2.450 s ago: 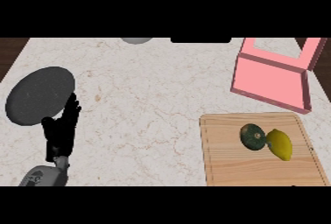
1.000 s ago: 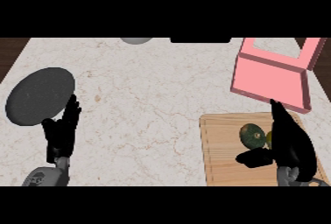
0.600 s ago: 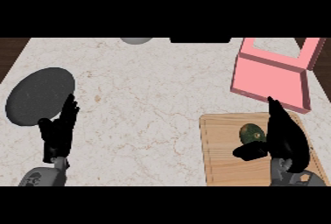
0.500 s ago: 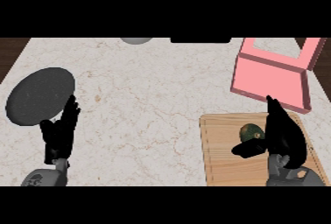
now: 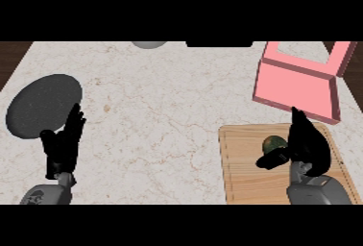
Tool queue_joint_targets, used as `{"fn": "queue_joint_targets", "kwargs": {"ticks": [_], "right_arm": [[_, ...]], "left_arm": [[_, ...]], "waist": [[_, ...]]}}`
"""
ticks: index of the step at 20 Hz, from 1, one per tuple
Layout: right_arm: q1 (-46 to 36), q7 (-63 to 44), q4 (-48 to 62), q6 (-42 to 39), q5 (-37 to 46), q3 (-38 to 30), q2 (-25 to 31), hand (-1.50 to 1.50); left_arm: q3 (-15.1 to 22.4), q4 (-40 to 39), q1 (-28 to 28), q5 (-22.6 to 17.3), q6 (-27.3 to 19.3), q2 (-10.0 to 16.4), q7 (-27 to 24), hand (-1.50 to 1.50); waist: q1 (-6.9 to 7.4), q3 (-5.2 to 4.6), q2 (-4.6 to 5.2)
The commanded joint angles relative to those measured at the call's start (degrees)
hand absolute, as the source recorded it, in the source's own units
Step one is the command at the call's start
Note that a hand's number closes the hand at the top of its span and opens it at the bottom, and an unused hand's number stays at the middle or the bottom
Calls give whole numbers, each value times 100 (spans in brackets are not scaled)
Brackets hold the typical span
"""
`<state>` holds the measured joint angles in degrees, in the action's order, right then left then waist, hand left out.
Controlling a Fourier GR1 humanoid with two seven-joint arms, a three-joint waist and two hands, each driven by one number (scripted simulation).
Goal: Pick the squash from the cutting board and place it in the cardboard box
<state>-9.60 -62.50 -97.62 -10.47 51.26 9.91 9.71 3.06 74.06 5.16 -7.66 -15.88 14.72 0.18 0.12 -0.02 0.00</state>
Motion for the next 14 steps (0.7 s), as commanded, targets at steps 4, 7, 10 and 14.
{"fn": "queue_joint_targets", "kwargs": {"ticks": [4, 7, 10, 14], "right_arm": [[182, -272, 331, -44, 334, -25, -281, -150], [-5, -230, 532, 56, 508, -71, -495, -150], [-20, 185, 563, -216, 245, -566, -158, -150], [-278, 308, 1139, -19, 362, -660, -351, -150]], "left_arm": [[-236, -84, -92, -11, 341, 93, -251, 0], [-96, -231, 295, 274, -36, -304, 59, 0], [-176, -123, 336, 290, 20, -295, 201, 0], [-366, -345, 229, 319, 274, -216, -126, 0]], "waist": [[-1, 1, -2], [-13, 1, 0], [-13, 2, -1], [-9, 1, 3]]}}
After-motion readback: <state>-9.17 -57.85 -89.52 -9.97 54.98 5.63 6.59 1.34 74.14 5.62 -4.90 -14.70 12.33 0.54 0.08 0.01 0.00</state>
